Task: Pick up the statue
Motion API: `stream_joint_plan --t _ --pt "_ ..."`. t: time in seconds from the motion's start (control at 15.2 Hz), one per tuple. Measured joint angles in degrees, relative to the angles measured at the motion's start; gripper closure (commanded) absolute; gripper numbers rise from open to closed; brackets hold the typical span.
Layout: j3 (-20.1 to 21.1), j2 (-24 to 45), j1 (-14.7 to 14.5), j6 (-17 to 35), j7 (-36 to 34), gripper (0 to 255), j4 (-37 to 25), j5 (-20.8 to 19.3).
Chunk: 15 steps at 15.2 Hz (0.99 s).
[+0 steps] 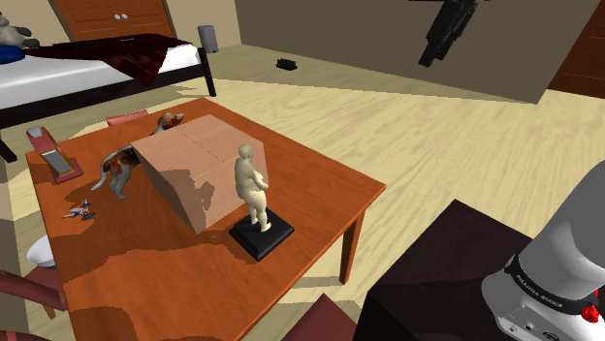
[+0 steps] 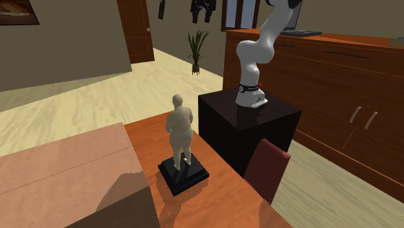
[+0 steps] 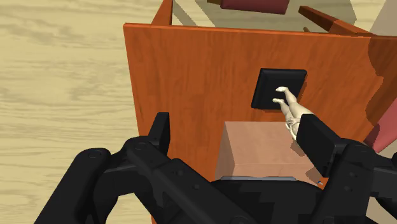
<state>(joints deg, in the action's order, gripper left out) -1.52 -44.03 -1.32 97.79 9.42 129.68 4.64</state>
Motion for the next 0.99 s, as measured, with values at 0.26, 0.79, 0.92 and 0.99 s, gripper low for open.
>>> stream_joint_plan --t 0.26,0.79,0.92,0.99 --pt "1.55 0.87 -0.58 3.76 -1.26 0 2.12 0.96" --pt "8.78 6.93 -3.08 18.73 -7.10 0 7.61 4.48" --pt "10.72 8.89 -3.68 22.74 -8.63 0 8.77 5.16" --pt "11.74 10.38 -3.90 24.47 -9.51 0 8.51 5.37"
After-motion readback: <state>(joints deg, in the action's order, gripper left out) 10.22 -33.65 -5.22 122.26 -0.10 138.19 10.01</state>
